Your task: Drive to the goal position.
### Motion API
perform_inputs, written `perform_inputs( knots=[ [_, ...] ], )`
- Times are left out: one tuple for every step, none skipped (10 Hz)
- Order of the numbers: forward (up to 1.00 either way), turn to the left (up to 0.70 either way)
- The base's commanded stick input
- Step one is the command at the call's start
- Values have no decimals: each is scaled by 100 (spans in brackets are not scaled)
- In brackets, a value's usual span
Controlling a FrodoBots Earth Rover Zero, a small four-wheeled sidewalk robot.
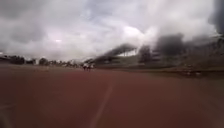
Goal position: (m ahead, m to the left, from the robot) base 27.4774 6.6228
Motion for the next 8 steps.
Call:
perform_inputs(
  knots=[
    [85,0],
    [85,0],
    [85,0],
    [85,0],
    [85,0],
    [85,-18],
    [85,-34],
    [85,-34]
  ],
)
